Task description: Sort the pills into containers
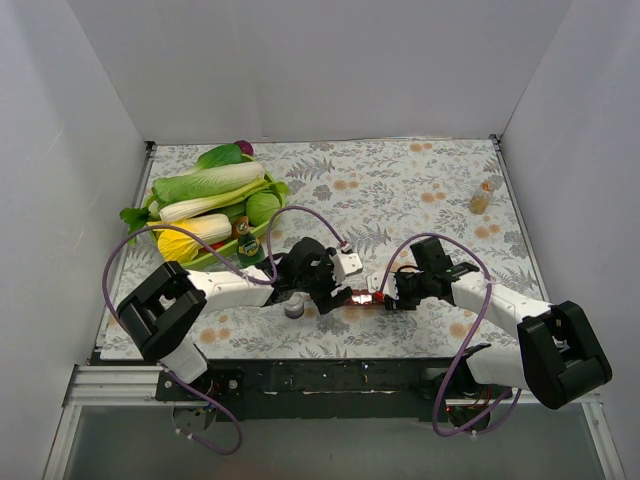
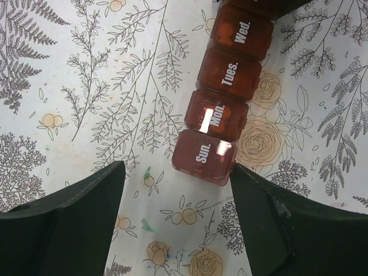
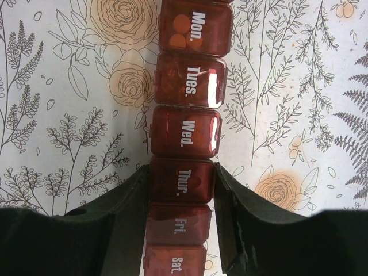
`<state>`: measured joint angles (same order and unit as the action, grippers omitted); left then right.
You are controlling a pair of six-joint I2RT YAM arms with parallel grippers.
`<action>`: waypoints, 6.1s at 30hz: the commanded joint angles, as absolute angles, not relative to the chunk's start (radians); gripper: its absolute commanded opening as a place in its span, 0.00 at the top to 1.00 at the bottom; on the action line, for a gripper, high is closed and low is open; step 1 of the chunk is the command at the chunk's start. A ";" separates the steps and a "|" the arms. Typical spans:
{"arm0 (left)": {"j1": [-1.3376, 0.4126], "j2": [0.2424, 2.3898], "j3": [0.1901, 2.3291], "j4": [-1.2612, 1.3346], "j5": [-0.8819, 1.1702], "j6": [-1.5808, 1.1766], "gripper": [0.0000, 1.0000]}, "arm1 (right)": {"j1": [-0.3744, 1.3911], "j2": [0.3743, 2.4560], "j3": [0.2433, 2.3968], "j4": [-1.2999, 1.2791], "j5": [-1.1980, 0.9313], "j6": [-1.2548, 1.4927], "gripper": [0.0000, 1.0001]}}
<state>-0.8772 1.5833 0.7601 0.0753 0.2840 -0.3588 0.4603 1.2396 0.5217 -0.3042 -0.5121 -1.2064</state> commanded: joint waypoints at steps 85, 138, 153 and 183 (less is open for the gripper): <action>-0.723 0.610 0.644 -0.267 0.127 -0.785 0.02 | -0.295 1.919 1.514 -0.342 -0.207 -0.273 0.10; -0.723 0.756 0.572 -0.046 0.229 -0.976 0.02 | 0.508 1.755 1.304 -0.528 -0.543 -0.864 0.08; -0.718 1.343 0.886 -0.113 0.296 -0.865 0.02 | 0.238 1.237 0.822 -0.079 -0.546 -0.481 0.02; -0.867 2.019 1.623 -0.649 -0.336 -1.216 0.44 | 0.052 1.212 0.744 -0.109 -0.864 -0.465 0.09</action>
